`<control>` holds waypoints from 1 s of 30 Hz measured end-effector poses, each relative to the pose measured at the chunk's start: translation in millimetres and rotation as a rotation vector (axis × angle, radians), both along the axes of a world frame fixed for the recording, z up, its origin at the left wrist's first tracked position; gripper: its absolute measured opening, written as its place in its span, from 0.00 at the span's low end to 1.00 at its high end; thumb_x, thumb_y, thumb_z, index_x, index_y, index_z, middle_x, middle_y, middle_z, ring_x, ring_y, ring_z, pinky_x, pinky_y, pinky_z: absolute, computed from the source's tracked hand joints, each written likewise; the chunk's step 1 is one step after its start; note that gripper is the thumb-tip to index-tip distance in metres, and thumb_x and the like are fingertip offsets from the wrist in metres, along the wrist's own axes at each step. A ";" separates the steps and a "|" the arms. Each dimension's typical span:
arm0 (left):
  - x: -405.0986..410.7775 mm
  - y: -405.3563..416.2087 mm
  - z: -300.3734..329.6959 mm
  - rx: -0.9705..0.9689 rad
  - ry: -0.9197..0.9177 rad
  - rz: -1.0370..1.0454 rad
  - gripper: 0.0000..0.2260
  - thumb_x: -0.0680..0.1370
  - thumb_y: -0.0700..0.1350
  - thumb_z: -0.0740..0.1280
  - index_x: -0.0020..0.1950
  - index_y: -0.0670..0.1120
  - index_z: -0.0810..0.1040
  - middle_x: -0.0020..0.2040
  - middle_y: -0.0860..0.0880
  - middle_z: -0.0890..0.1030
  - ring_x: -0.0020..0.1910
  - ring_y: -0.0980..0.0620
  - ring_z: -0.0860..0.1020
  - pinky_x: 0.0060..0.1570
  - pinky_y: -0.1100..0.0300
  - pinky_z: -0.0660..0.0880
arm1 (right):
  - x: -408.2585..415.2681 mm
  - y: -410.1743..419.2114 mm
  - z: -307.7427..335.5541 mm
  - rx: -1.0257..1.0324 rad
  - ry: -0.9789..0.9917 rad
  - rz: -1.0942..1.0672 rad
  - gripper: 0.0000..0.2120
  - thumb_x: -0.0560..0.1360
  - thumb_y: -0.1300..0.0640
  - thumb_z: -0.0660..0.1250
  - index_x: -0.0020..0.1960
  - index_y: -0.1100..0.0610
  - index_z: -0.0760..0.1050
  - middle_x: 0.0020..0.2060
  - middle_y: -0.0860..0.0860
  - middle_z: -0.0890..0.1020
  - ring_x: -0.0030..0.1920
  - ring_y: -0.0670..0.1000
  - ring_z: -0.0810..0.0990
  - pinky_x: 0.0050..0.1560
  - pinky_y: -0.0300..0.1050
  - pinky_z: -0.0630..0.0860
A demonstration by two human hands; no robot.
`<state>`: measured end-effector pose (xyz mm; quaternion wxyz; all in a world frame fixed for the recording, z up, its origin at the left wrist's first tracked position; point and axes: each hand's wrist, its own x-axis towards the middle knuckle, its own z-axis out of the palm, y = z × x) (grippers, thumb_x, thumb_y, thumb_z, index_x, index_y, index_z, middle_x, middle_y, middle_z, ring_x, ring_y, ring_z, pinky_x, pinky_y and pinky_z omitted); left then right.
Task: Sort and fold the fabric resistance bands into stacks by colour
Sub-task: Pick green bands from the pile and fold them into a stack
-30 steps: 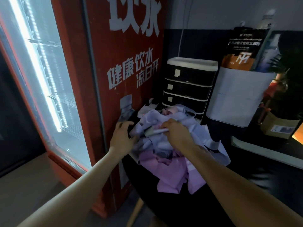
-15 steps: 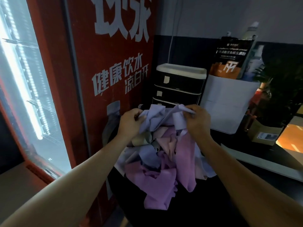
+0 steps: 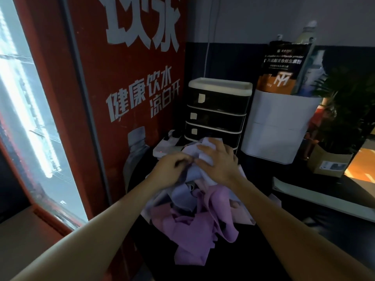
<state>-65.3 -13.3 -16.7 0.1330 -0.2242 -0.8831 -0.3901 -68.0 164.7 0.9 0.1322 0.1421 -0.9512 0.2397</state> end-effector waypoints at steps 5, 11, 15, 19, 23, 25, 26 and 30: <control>-0.6 -37.4 -8.9 0.028 -0.115 0.287 0.08 0.75 0.37 0.67 0.54 0.43 0.77 0.54 0.46 0.78 0.51 0.52 0.77 0.50 0.62 0.72 | -5.8 -0.2 -14.3 0.228 -0.091 -0.081 0.17 0.76 0.42 0.60 0.64 0.42 0.72 0.69 0.48 0.63 0.69 0.60 0.57 0.67 0.60 0.57; 0.1 -34.6 -29.5 -0.101 -0.214 0.243 0.14 0.74 0.42 0.70 0.59 0.42 0.77 0.54 0.50 0.75 0.54 0.53 0.75 0.47 0.70 0.64 | -1.3 5.9 -21.5 0.180 -0.072 -0.135 0.12 0.77 0.47 0.60 0.57 0.45 0.77 0.62 0.52 0.68 0.65 0.59 0.63 0.63 0.59 0.63; -5.9 -28.3 -24.2 0.063 -0.126 0.356 0.05 0.77 0.43 0.67 0.43 0.42 0.77 0.39 0.48 0.77 0.39 0.52 0.75 0.36 0.64 0.66 | 3.4 6.8 -13.6 0.156 -0.021 -0.129 0.11 0.77 0.49 0.61 0.55 0.48 0.79 0.60 0.52 0.70 0.62 0.58 0.66 0.60 0.55 0.67; -9.8 -20.3 12.4 0.336 -0.089 0.316 0.06 0.79 0.41 0.64 0.44 0.40 0.75 0.34 0.49 0.74 0.31 0.59 0.70 0.31 0.71 0.66 | 0.2 12.8 -8.2 0.017 -0.025 -0.098 0.13 0.72 0.49 0.60 0.30 0.39 0.72 0.47 0.53 0.75 0.55 0.59 0.71 0.55 0.56 0.70; -17.1 -3.9 46.6 0.467 -0.076 0.176 0.04 0.79 0.42 0.64 0.44 0.45 0.75 0.39 0.48 0.76 0.38 0.52 0.74 0.40 0.60 0.72 | -12.0 24.6 -14.5 -0.075 -0.079 -0.092 0.12 0.67 0.46 0.57 0.26 0.44 0.62 0.44 0.54 0.77 0.54 0.60 0.71 0.54 0.56 0.70; -17.7 9.1 61.1 0.482 -0.057 0.116 0.06 0.79 0.42 0.64 0.42 0.47 0.75 0.39 0.46 0.75 0.39 0.49 0.73 0.40 0.58 0.72 | -3.4 28.4 -4.9 -0.094 -0.081 -0.063 0.06 0.70 0.48 0.63 0.34 0.45 0.71 0.49 0.54 0.77 0.57 0.57 0.70 0.60 0.54 0.67; -17.0 16.2 68.4 0.520 -0.053 0.086 0.07 0.79 0.42 0.64 0.41 0.46 0.75 0.38 0.44 0.75 0.38 0.48 0.73 0.39 0.57 0.72 | -1.3 31.0 -2.3 -0.102 -0.065 -0.045 0.04 0.72 0.51 0.66 0.42 0.50 0.77 0.52 0.55 0.76 0.59 0.56 0.69 0.64 0.50 0.63; -14.8 40.6 95.2 0.665 -0.071 0.012 0.07 0.79 0.42 0.64 0.41 0.46 0.76 0.40 0.44 0.76 0.41 0.46 0.75 0.44 0.50 0.75 | 5.0 37.4 7.7 -0.124 -0.031 -0.008 0.20 0.73 0.51 0.70 0.62 0.57 0.75 0.62 0.55 0.68 0.65 0.55 0.66 0.60 0.38 0.56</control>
